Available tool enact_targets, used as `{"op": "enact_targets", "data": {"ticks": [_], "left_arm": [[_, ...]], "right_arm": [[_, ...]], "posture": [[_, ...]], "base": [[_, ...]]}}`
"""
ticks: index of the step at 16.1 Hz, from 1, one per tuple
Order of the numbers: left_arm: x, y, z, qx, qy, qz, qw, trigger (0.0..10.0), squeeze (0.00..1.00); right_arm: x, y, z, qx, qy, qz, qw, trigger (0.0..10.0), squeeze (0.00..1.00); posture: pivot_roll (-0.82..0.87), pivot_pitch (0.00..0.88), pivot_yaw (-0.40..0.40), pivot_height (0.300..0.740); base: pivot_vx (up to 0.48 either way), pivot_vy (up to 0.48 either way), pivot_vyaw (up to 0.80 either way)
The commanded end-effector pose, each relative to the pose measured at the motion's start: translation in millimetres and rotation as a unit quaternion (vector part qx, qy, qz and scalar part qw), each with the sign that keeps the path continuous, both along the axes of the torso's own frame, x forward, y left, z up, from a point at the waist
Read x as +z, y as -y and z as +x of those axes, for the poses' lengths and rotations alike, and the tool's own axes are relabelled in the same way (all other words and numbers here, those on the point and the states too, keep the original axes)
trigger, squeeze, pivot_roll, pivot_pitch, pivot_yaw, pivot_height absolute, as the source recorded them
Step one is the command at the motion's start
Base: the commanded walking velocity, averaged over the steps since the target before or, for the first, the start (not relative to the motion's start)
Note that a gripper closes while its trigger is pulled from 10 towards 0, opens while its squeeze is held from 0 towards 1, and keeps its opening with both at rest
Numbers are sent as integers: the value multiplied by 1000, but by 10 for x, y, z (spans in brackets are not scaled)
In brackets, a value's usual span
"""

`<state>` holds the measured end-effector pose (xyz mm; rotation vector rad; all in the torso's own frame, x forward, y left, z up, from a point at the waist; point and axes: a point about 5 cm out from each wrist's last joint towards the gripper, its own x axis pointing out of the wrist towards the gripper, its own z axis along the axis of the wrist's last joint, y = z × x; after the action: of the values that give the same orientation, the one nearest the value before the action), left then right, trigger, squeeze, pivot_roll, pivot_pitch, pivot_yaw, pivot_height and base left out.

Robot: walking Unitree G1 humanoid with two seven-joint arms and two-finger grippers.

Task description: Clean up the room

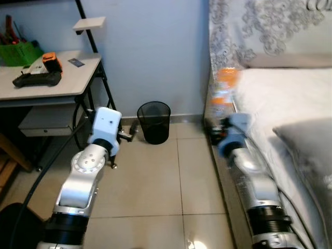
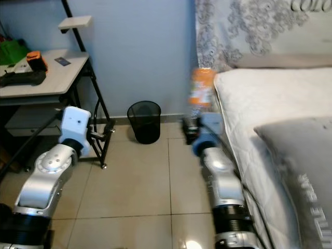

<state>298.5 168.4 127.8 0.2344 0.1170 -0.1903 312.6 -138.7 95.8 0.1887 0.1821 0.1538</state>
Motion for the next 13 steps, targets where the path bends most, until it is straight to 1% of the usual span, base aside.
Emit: {"op": "enact_targets", "data": {"ticks": [1,4,6,7,9,13], "left_arm": [[26,-104,22,27,8,-1,1000,10000,220],[28,-97,25,25,12,0,1000,10000,208],[30,-74,19,10,9,-3,1000,10000,239],[37,-66,17,7,12,-2,1000,10000,306],[30,-64,18,6,12,7,1000,10000,345],[17,-74,17,4,5,6,1000,10000,353]], "right_arm": [[31,-138,12,17,7,7,1000,10000,0],[30,-142,12,18,7,7,1000,10000,0],[30,-144,13,18,7,7,1000,10000,0],[31,-145,14,18,7,7,1000,10000,0],[27,-145,12,16,6,9,1000,10000,0],[22,-136,15,13,5,10,1000,10000,0]], "posture": [[-37,0,78,740],[-39,0,79,740],[-39,0,79,740],[-40,0,79,740],[-40,0,79,740],[-39,0,78,740]], "base": [[304,0,0],[309,0,0],[313,0,0],[326,0,0],[324,0,0],[329,0,0]]}}
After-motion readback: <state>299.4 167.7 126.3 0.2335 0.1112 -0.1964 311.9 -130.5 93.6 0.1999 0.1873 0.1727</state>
